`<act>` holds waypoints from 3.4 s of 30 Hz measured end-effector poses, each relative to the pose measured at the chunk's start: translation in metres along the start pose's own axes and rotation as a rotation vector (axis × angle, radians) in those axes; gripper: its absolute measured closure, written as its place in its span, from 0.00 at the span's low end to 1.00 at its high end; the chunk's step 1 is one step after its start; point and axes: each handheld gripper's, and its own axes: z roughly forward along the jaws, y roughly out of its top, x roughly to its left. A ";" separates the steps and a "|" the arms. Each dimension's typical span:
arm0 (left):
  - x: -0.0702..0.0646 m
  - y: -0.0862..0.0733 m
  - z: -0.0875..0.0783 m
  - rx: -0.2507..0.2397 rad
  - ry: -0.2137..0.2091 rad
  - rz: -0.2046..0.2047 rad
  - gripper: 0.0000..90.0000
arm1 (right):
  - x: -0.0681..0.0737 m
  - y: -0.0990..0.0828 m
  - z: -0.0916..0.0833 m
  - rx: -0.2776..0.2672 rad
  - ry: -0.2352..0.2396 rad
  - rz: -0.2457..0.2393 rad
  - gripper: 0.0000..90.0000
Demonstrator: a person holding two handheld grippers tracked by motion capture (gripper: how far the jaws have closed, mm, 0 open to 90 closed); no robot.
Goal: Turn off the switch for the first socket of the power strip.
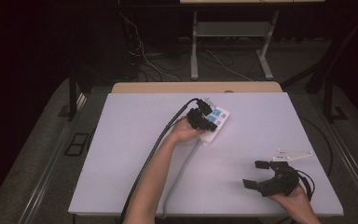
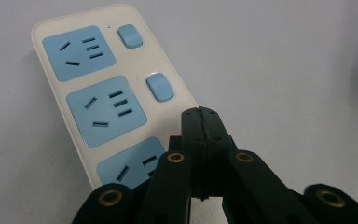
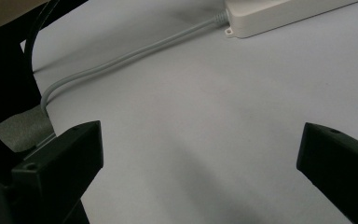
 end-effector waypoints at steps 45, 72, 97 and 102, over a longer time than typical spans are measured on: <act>-0.015 0.004 -0.026 -0.099 0.061 -0.002 0.99 | -0.004 0.001 -0.005 -0.021 -0.017 0.015 0.00; -0.015 -0.008 -0.098 -0.160 0.082 -0.062 0.58 | -0.004 0.001 -0.005 -0.023 -0.019 0.017 0.00; -0.018 -0.065 -0.155 -0.230 0.093 -0.167 0.00 | -0.004 0.001 -0.004 -0.024 -0.026 0.020 0.00; -0.020 -0.080 -0.163 -0.242 0.108 -0.173 0.00 | -0.004 0.001 -0.004 -0.023 -0.026 0.021 0.00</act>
